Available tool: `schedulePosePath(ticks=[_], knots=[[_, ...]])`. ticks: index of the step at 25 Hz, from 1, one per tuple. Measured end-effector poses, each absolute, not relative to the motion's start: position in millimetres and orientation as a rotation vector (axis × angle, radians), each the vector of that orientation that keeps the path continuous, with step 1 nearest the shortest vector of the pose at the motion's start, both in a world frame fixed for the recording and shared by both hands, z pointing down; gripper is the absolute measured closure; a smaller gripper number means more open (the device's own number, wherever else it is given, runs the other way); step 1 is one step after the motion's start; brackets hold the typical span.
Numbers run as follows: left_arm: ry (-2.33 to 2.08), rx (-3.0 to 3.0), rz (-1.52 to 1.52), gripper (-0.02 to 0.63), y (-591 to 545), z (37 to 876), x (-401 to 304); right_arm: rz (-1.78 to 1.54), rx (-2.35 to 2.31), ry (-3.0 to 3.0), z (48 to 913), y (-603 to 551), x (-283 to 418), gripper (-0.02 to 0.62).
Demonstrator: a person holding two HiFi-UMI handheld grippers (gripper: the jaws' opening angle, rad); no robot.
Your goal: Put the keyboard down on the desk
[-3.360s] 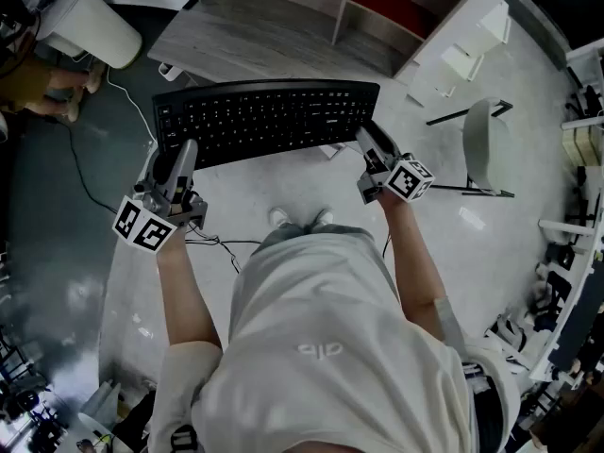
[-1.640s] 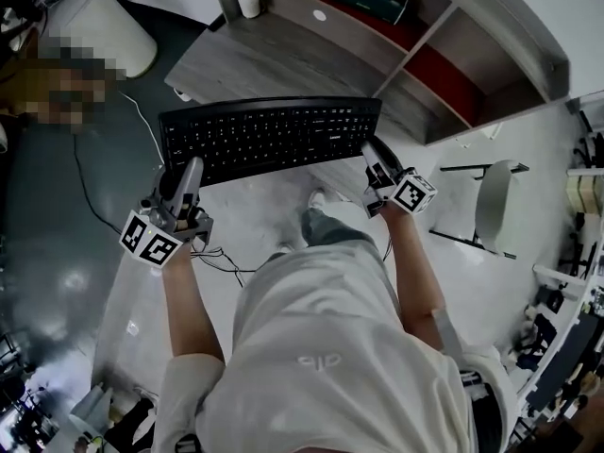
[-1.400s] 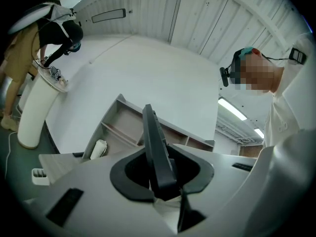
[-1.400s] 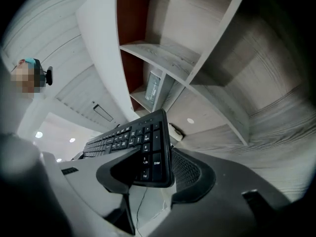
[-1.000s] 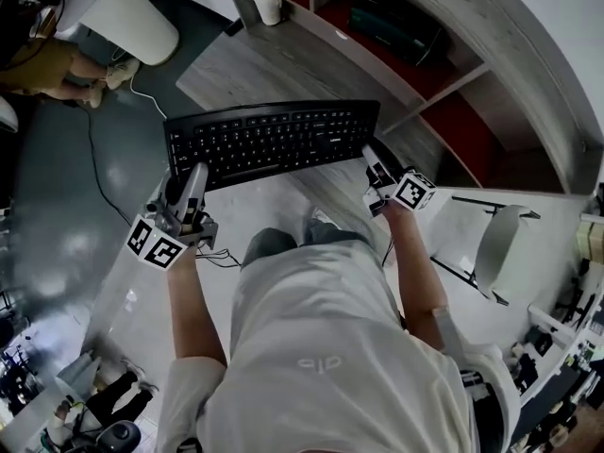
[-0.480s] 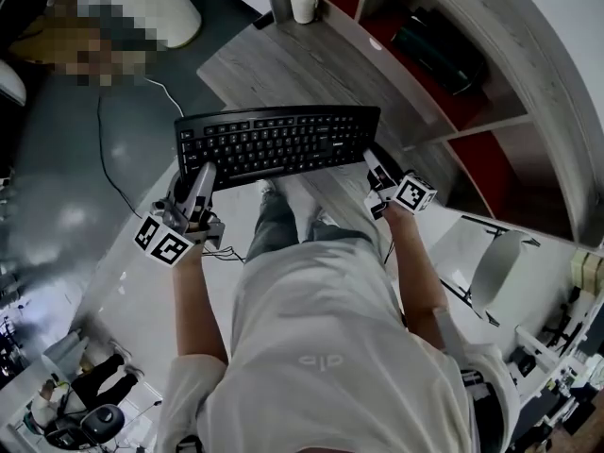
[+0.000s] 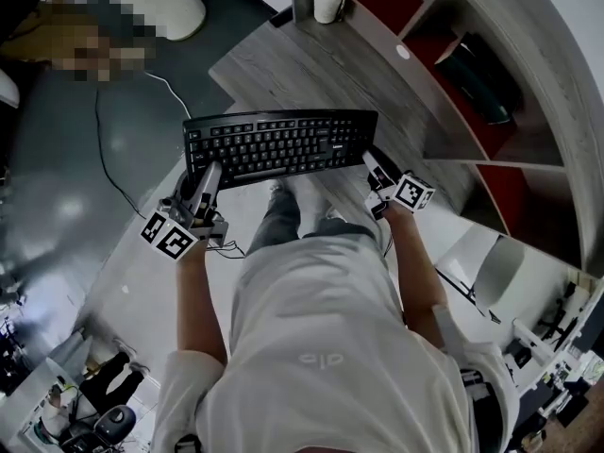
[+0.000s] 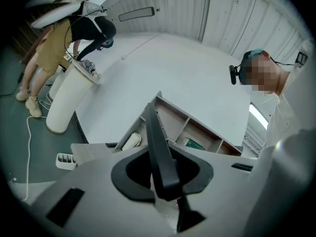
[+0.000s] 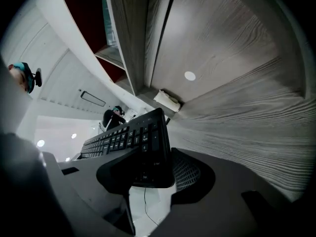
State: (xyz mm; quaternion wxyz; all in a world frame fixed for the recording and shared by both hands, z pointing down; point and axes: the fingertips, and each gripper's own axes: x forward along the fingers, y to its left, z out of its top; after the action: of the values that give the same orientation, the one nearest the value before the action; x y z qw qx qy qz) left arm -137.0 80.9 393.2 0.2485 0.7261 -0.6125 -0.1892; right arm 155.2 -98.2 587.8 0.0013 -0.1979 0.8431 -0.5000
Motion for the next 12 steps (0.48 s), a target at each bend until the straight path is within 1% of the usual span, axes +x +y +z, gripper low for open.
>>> schedulePosePath(ticks=[8, 12], knots=[[-1.641, 1.902, -0.482, 0.517, 73, 433, -203, -1.684, -0.685, 2.637, 634, -97, 98, 0.405], [-1.632, 1.865, -0.482, 0.517, 73, 447, -217, -1.706, -0.704, 2.651, 641, -99, 84, 0.405]])
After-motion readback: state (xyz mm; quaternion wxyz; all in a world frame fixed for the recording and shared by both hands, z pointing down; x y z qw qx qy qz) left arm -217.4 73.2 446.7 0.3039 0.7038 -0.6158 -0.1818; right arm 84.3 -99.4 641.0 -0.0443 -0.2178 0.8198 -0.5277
